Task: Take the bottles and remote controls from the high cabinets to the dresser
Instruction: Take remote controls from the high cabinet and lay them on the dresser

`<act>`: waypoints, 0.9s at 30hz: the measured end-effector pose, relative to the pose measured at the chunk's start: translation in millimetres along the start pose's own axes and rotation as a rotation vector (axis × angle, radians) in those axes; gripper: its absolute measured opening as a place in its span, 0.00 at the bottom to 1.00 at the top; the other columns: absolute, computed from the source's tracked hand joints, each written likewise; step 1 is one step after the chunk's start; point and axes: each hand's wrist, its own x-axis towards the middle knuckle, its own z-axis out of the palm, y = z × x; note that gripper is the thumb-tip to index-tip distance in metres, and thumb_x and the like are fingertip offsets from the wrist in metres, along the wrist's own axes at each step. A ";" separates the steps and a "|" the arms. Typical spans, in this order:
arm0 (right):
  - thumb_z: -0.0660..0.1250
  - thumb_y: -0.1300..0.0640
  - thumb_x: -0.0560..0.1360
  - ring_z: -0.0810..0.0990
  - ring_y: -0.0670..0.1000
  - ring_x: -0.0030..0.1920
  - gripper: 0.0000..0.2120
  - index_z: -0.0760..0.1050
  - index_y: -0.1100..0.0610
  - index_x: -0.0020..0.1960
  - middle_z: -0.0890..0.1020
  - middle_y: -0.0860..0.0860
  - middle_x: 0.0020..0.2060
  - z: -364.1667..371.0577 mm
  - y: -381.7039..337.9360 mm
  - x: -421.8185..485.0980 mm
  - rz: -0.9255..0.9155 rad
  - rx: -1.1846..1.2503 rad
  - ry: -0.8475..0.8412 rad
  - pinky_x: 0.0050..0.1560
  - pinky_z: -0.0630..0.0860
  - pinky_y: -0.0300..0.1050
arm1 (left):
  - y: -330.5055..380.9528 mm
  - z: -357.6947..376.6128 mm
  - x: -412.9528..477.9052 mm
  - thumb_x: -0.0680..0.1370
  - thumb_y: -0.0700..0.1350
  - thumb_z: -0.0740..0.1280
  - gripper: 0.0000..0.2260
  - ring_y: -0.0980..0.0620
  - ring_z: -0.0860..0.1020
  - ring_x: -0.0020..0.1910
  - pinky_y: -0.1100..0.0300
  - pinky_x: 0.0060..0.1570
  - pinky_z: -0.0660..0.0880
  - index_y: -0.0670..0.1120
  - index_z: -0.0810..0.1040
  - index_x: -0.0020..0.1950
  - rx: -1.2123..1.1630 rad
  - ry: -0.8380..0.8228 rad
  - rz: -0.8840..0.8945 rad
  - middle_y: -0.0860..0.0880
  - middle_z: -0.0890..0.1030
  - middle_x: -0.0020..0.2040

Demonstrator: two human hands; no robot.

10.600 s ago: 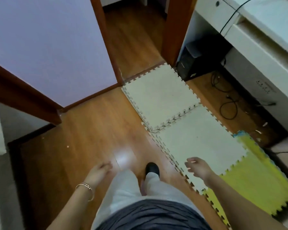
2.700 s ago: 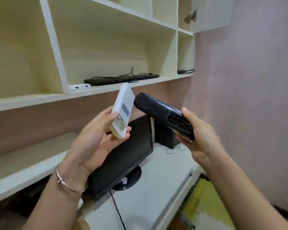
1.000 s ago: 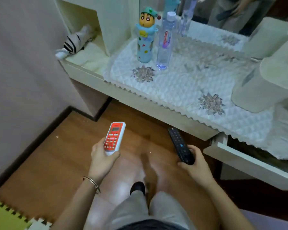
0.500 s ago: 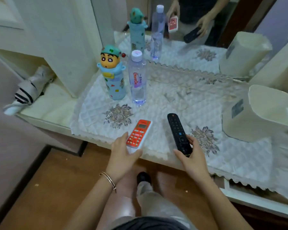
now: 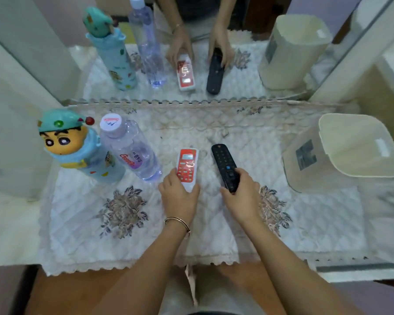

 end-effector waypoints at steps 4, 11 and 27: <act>0.68 0.54 0.70 0.68 0.57 0.60 0.26 0.67 0.54 0.66 0.77 0.53 0.60 14.2 -5.7 3.6 0.043 -0.019 0.057 0.61 0.69 0.54 | -11.7 3.7 10.8 0.69 0.49 0.71 0.31 0.40 0.68 0.60 0.51 0.62 0.63 0.41 0.66 0.68 0.062 0.004 -0.017 0.39 0.72 0.62; 0.70 0.53 0.69 0.67 0.57 0.59 0.32 0.63 0.55 0.70 0.73 0.53 0.64 31.6 -20.9 -5.2 0.077 -0.025 0.066 0.60 0.68 0.50 | -16.8 0.7 14.9 0.67 0.58 0.71 0.38 0.39 0.66 0.62 0.47 0.62 0.63 0.43 0.62 0.71 0.143 -0.064 -0.005 0.40 0.69 0.63; 0.65 0.51 0.73 0.74 0.56 0.61 0.23 0.69 0.56 0.66 0.76 0.54 0.61 23.1 -12.1 -42.7 0.173 0.076 0.133 0.62 0.72 0.54 | -37.1 -38.4 23.3 0.69 0.53 0.59 0.27 0.39 0.70 0.61 0.55 0.62 0.60 0.39 0.72 0.62 0.179 -0.298 0.341 0.39 0.75 0.60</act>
